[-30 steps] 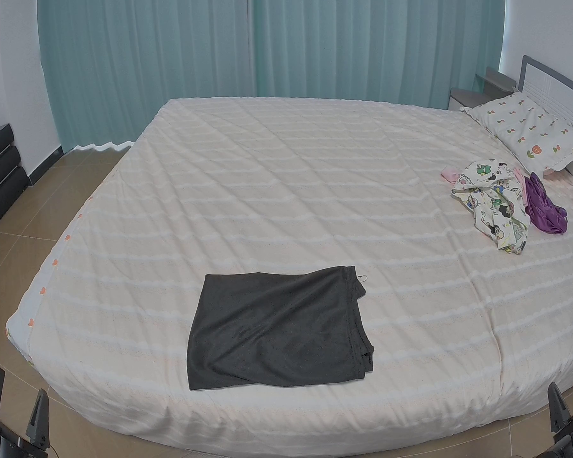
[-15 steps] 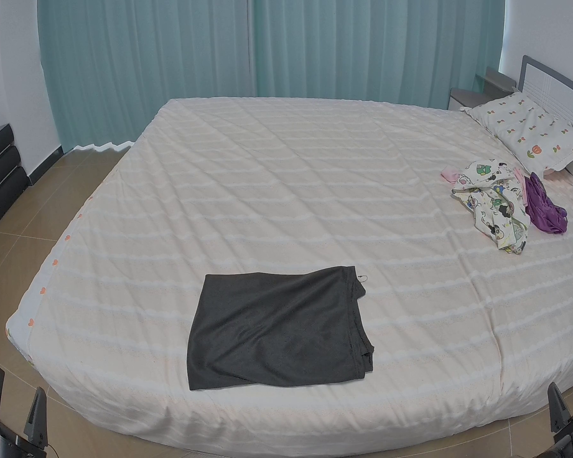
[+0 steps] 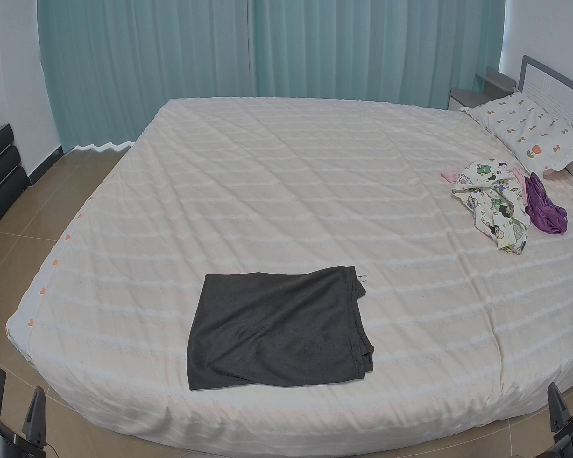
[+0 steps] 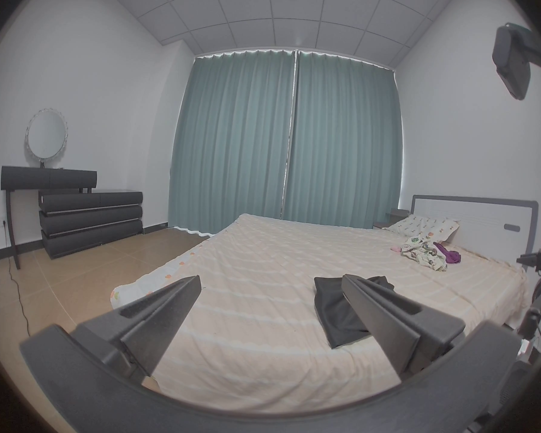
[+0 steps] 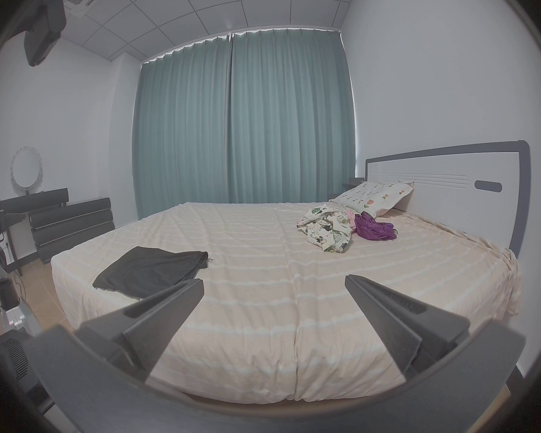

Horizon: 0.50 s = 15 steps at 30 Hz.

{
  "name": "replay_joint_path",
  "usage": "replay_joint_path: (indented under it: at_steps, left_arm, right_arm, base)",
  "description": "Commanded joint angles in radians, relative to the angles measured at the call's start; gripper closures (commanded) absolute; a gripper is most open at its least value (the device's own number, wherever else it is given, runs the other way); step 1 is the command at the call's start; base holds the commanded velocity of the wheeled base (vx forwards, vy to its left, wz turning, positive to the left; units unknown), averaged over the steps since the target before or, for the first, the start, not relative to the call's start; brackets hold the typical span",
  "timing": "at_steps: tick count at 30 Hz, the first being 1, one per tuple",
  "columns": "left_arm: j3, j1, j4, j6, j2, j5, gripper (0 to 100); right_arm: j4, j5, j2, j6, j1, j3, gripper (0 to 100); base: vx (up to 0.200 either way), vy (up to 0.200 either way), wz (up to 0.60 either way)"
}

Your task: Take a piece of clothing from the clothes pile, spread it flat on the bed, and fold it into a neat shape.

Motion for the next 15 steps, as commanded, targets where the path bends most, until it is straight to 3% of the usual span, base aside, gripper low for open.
replay_joint_path:
  at_steps: [1, 8, 12, 15]
  left_arm:
    - [0.018, 0.000, -0.002, -0.018, -0.002, 0.001, 0]
    - [0.016, 0.000, -0.005, -0.133, -0.002, 0.007, 0]
    - [0.013, 0.000, -0.007, -0.316, -0.002, 0.013, 0]
    - [0.008, 0.000, -0.007, -0.447, -0.002, 0.095, 0]
  right_arm:
    - [0.000, -0.001, -0.009, 0.003, 0.000, 0.012, 0]
    - [0.000, -0.002, -0.010, 0.007, 0.000, 0.012, 0]
    - [0.000, -0.002, -0.010, 0.007, 0.000, 0.012, 0]
    - [0.000, -0.002, -0.010, 0.010, 0.000, 0.012, 0]
  base:
    - [0.000, 0.000, 0.00]
    - [0.000, 0.000, 0.00]
    - [0.000, 0.000, 0.00]
    - [0.000, 0.000, 0.00]
